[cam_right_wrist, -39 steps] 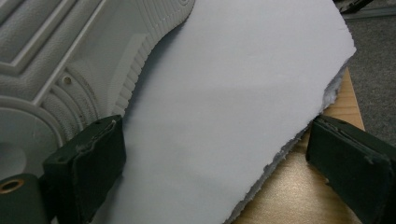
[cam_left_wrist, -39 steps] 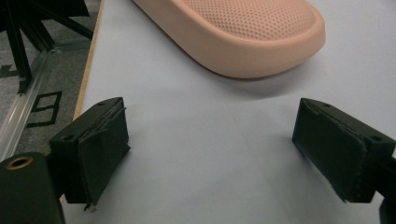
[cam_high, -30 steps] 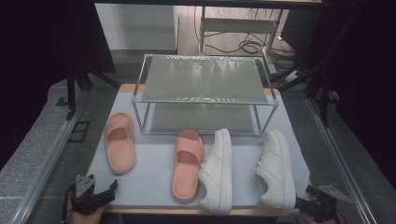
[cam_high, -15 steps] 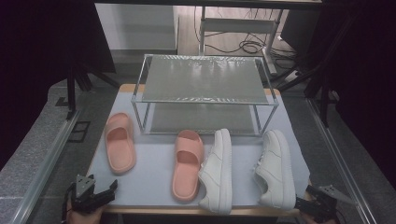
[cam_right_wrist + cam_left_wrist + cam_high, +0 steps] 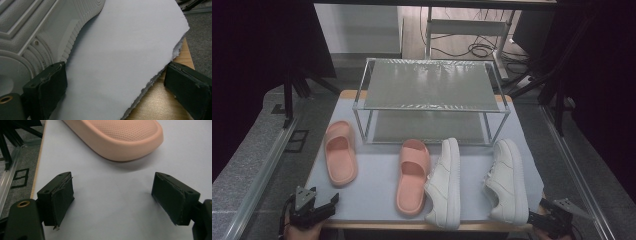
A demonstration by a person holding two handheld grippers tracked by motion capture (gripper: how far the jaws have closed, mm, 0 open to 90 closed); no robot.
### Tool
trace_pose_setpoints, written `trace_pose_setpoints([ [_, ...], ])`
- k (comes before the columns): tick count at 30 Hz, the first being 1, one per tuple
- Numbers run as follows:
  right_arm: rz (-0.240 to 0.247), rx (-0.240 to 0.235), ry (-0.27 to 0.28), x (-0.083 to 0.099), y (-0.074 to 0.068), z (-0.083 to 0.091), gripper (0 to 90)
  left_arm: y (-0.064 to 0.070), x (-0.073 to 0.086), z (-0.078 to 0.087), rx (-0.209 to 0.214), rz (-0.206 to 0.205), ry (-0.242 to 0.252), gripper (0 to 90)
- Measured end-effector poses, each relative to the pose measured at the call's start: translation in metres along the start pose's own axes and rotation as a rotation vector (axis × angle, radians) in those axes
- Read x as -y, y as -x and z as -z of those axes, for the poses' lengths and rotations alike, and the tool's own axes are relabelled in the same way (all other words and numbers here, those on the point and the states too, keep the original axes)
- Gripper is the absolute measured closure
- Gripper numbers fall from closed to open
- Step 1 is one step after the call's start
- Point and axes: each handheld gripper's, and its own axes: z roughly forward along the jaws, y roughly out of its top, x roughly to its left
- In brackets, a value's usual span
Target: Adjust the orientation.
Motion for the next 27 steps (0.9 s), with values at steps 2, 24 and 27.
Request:
trace_pose_setpoints([
  [2, 0.0, 0.0, 0.001, 0.0, 0.0, 0.0, 4.4, 0.002, -0.002, 0.0, 0.002, -0.012, -0.004, 17.6],
  [24, 0.001, 0.002, 0.003, 0.0, 0.0, 0.0, 4.3, 0.013, -0.035, 0.0, 0.122, -0.022, -0.004, 21.3],
  [27, 0.001, 0.002, 0.004, 0.001, 0.0, 0.0, 4.3, 0.012, -0.04, -0.003, 0.132, -0.013, -0.003, 22.6],
])
